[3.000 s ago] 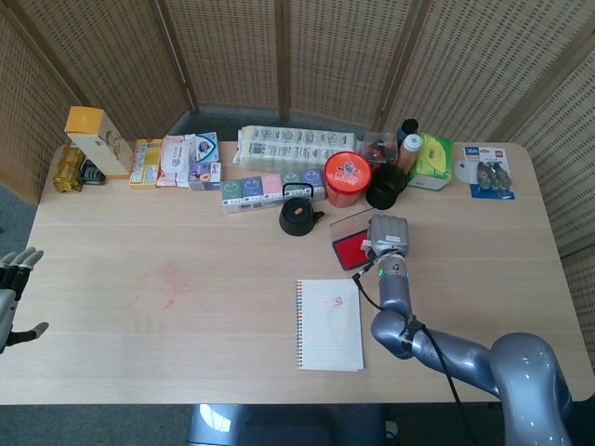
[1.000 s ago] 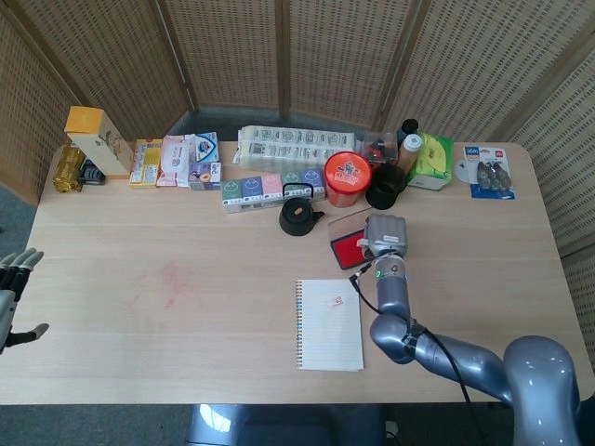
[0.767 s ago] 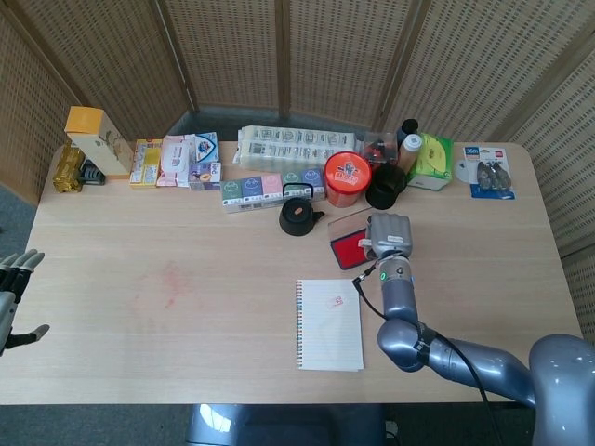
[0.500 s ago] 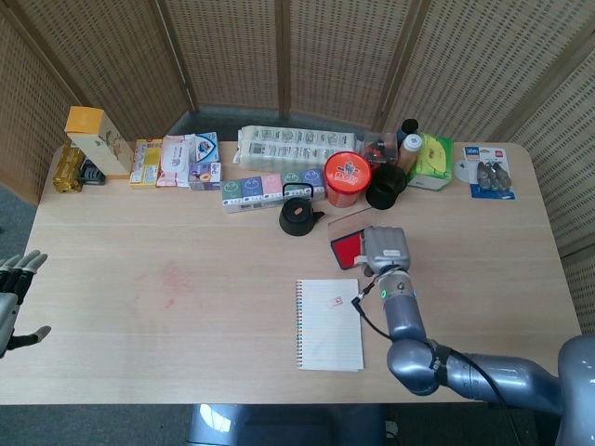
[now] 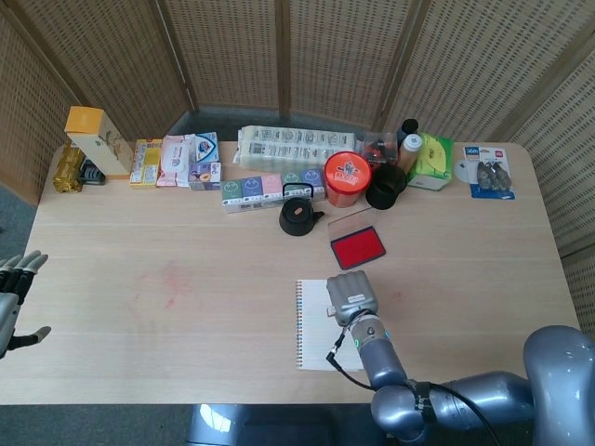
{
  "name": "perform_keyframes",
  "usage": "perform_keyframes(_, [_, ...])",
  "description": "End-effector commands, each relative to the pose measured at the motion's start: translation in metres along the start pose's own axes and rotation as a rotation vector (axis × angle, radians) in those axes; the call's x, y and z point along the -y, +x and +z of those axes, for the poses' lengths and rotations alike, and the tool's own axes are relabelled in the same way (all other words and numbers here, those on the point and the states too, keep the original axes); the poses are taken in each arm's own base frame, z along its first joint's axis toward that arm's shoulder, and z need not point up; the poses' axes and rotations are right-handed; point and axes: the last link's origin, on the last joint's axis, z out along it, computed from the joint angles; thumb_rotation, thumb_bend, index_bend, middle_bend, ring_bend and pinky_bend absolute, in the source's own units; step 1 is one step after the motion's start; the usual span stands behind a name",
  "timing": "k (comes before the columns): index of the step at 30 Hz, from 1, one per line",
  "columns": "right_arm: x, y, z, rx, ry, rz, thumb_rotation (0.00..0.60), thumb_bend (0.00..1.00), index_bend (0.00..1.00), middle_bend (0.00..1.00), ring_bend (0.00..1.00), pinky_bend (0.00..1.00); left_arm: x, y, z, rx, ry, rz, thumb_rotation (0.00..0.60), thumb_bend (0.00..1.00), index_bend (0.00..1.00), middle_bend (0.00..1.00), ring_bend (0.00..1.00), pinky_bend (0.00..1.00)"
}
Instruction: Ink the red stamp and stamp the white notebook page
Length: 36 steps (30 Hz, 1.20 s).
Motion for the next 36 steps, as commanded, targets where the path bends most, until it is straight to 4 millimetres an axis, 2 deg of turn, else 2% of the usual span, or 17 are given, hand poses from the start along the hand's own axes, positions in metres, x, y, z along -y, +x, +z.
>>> perform_keyframes(1, [0.007,-0.007,-0.002,0.016,0.000,-0.007,0.600,0.43,0.69,1.00,1.00,1.00,0.000,0.000,0.000,0.000,-0.002,0.000,0.600,0.00,0.00,0.01,0.00,0.01])
perform_keyframes(7, [0.018,-0.014,-0.008,0.021,-0.014,-0.029,0.600,0.43,0.69,1.00,1.00,1.00,0.001,0.001,0.000,0.000,-0.002,-0.006,0.600,0.00,0.00,0.01,0.00,0.01])
perform_keyframes(16, [0.029,-0.024,-0.004,0.032,-0.055,-0.039,0.600,0.43,0.69,1.00,1.00,1.00,0.002,0.004,-0.002,-0.011,-0.003,-0.017,0.600,0.00,0.00,0.01,0.00,0.01])
perform_keyframes(36, [0.049,-0.027,0.009,0.032,-0.088,0.014,0.600,0.44,0.69,1.00,1.00,1.00,0.003,0.006,-0.003,-0.013,-0.006,-0.024,0.600,0.00,0.00,0.01,0.00,0.01])
